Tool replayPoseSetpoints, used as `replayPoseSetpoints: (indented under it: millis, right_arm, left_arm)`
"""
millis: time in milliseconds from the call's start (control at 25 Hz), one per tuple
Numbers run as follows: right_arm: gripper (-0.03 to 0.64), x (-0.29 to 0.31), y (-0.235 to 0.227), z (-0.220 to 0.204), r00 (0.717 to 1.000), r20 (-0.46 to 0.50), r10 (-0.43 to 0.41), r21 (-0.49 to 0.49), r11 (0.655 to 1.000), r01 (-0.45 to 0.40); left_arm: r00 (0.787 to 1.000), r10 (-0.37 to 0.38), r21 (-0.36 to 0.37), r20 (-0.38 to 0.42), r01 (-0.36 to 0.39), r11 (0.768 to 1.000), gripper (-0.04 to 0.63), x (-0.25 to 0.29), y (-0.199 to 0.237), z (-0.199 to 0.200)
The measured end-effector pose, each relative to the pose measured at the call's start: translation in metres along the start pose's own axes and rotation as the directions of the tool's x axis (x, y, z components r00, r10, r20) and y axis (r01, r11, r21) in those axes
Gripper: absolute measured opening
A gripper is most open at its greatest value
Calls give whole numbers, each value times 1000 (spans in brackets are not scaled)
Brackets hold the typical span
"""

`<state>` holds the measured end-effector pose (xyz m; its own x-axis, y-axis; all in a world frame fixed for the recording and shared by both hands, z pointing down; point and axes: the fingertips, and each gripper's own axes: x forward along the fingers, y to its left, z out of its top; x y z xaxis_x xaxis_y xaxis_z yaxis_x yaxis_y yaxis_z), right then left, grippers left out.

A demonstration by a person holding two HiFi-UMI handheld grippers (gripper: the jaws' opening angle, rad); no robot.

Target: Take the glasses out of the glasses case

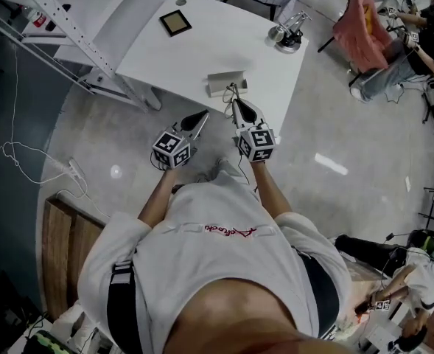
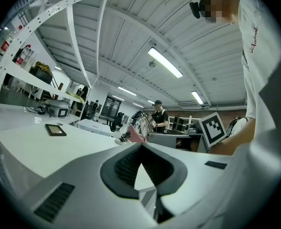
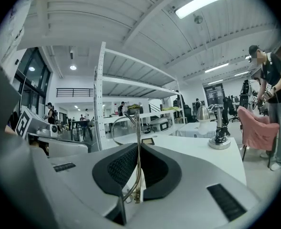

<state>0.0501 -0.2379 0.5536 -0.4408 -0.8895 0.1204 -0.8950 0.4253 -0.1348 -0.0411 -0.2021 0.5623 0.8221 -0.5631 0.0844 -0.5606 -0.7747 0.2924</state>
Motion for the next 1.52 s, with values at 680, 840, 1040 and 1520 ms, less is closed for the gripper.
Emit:
replayPoseSetpoints:
  millis: [680,840,1040,1520]
  right_arm:
    - [35,-94,16,5,999,19,45,5,999,-45]
    - [35,-119,21,-2,999,9,54,6,999,-54]
    - [35,-149,32,-10,998,0,65,14,998,-65]
    - [35,-229,58,-30,998,0,58,25,998,-58]
  left_arm:
    - [998,48,43,28,-49,998,26,-21,-84,-4]
    - [998,47,41,32,-49,998,26,-27,-111,-12]
    - [998,47,47,32,-49,998,26,-36,-140,-21]
    - [994,80,59,74,-84,995,26,-72,-198,-29]
